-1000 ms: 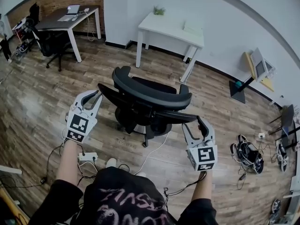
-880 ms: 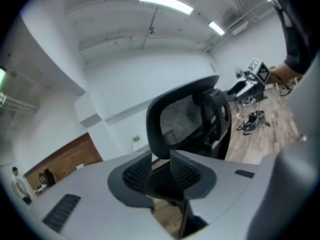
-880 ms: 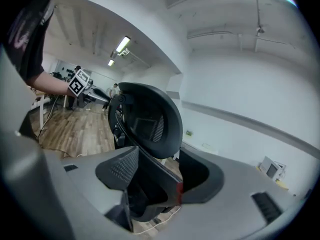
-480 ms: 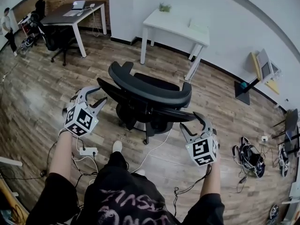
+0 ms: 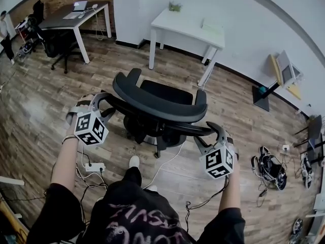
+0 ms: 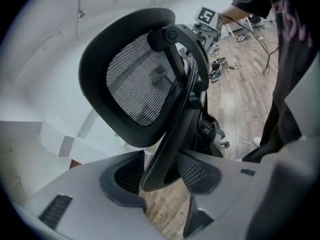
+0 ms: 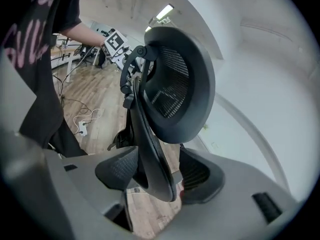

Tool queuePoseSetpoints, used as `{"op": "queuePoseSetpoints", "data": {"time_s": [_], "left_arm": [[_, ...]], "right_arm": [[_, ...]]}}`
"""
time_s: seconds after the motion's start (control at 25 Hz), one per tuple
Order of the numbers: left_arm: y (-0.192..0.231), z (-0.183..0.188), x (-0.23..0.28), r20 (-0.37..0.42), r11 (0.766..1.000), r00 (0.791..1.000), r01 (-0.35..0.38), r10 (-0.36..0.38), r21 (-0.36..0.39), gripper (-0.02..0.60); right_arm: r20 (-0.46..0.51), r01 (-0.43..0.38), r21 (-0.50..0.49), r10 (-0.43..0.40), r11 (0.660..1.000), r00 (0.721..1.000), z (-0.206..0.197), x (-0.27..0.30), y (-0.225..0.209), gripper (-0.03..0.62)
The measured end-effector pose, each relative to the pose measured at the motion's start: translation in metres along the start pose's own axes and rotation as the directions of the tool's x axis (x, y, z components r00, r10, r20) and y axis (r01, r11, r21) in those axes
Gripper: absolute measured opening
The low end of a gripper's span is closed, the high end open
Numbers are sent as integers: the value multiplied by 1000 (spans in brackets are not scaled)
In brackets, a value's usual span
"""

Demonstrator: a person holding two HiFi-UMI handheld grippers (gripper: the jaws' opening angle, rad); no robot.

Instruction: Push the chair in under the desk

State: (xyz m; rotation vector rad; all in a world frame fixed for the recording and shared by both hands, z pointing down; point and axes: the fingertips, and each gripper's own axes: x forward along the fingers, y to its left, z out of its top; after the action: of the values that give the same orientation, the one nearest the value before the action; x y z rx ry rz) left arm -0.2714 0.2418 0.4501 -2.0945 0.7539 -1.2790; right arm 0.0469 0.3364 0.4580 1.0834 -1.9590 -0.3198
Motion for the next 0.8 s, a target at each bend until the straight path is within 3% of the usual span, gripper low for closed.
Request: {"op": "queuePoseSetpoints", "data": {"time_s": [0.24, 0.8], "left_arm": [[-9, -10, 22, -61, 990, 997, 62, -54, 125, 219], [-15, -12, 56, -97, 955, 985, 165, -145, 245, 221]], "right_arm": [[-40, -54, -24, 53, 998, 998, -5, 14, 3, 262], [-141, -157, -126, 139, 980, 980, -16, 47, 13, 261]]}}
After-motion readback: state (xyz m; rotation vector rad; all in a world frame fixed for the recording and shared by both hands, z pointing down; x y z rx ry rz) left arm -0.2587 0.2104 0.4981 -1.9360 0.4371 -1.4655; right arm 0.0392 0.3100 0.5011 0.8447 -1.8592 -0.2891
